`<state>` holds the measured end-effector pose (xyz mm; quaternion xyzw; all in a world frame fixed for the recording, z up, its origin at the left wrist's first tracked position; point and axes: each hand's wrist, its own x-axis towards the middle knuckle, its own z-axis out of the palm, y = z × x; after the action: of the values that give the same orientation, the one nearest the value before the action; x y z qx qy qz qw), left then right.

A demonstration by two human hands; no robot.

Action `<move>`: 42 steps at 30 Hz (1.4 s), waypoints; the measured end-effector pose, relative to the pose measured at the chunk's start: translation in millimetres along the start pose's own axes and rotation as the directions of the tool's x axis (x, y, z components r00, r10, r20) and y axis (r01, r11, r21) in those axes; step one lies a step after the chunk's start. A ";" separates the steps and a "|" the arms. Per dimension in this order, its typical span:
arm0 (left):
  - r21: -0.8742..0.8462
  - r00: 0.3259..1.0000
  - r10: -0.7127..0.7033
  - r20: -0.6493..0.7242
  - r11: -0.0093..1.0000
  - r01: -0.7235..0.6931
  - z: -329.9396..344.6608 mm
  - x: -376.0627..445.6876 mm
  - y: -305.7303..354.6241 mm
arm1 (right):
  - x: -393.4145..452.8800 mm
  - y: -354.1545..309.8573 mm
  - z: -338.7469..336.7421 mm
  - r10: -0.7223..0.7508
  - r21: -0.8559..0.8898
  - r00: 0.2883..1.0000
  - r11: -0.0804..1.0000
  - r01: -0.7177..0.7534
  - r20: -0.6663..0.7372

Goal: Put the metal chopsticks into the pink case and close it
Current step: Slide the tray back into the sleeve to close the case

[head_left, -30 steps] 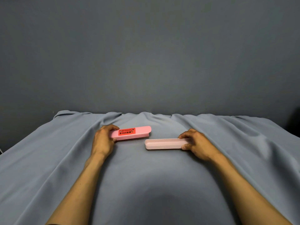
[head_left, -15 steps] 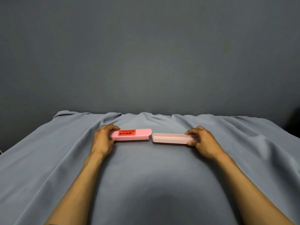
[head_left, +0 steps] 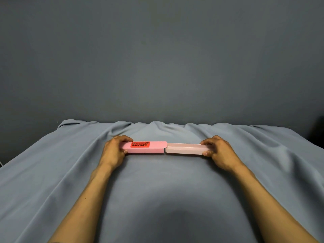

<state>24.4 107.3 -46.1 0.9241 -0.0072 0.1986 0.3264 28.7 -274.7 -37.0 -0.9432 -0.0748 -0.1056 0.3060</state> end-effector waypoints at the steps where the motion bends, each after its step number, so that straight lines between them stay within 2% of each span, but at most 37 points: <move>1: 0.002 1.000 0.001 0.004 1.000 -0.001 0.0 0.1 0.2 | 0.1 -0.3 0.2 -0.002 0.000 1.000 1.000 0.002 0.001; 24: -0.021 0.990 0.030 0.137 0.999 -0.028 12.4 -2.8 13.9 | -2.9 -12.0 6.8 -0.049 0.005 0.999 0.999 0.049 0.011; 30: 0.002 0.992 0.033 0.120 0.999 -0.033 14.2 -1.6 14.3 | -3.0 -15.4 9.5 -0.019 0.029 1.000 0.999 0.019 0.018; 33: 0.007 0.993 0.025 0.115 1.000 -0.026 13.7 -1.2 14.9 | -3.2 -16.3 9.0 0.023 0.088 0.999 0.996 -0.020 -0.034; 37: 0.019 0.994 0.005 0.105 1.000 -0.008 13.1 -1.0 14.3 | -2.3 -15.0 9.6 0.161 0.295 0.984 0.946 -0.132 -0.077; 42: 0.023 0.999 0.005 0.053 1.000 -0.006 13.0 -0.4 11.3 | 1.2 -12.5 15.2 0.399 0.611 0.914 0.743 -0.271 -0.079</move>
<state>27.1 90.5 -48.7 0.9328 -0.0160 0.1748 0.3147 29.6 -255.6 -41.7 -0.7832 0.0996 -0.1167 0.6025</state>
